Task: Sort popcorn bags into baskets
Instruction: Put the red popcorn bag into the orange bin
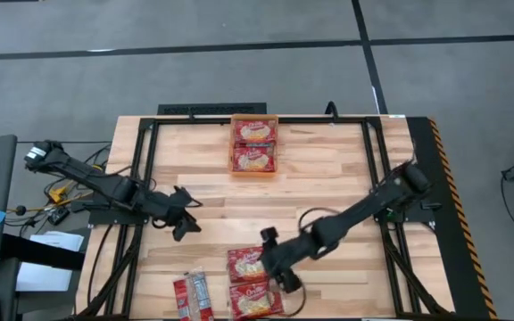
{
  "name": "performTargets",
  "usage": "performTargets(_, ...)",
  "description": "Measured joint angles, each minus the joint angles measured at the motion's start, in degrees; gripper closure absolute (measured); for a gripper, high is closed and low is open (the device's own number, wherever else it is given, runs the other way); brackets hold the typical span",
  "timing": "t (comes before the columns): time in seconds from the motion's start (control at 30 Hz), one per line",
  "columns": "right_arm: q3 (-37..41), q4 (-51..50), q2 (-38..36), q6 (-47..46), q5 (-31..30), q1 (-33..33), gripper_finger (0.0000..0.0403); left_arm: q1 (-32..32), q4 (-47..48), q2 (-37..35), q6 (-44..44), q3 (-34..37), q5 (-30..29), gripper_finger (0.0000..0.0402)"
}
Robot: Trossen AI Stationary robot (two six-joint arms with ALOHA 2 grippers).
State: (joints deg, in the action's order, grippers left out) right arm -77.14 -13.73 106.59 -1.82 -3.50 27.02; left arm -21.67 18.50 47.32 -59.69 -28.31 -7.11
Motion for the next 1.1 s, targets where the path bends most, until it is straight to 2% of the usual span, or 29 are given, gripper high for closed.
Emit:
performTargets(0.2,-4.4,0.3,10.2,-0.2,-1.1,0.8,0.0137,-0.9,0.5,2.3,-5.2,1.4,-7.3,0.0171)
performTargets(0.33,-6.1,-0.4,15.5,-5.4,-1.3,1.4,0.0137,-0.9,-0.5,3.7,-6.2,1.4,-10.2,0.0171)
performTargets(0.4,-7.1,-1.7,17.1,-6.7,-2.3,1.6,0.0137,-0.9,-0.3,4.4,-6.2,1.4,-10.7,0.0171)
performTargets(0.53,-8.6,-6.5,18.9,-13.1,-8.6,1.6,0.0138,-0.9,-0.5,5.5,-8.2,1.4,-11.8,0.0171)
performTargets(0.63,-8.5,-10.3,18.0,-15.9,-9.6,0.6,0.0139,-1.0,-0.8,5.8,-9.6,1.4,-11.8,0.0171)
performTargets(0.7,-8.5,-12.4,17.7,-17.7,-12.6,-0.2,0.0147,-0.9,-0.5,6.1,-9.6,1.4,-11.8,0.0171)
performTargets(0.77,-8.3,-16.4,16.9,-18.1,-16.1,-0.9,0.0162,-0.9,-0.7,6.1,-9.3,1.4,-12.7,0.0171)
performTargets(0.9,-8.5,-21.1,17.0,-18.9,-17.7,-3.1,0.021,-0.9,-0.4,6.3,-9.2,1.4,-15.0,0.0171)
performTargets(1.1,-8.4,-21.1,17.0,-18.8,-15.6,-5.5,0.0333,-0.9,0.0,6.3,-8.9,1.4,-15.9,0.0171)
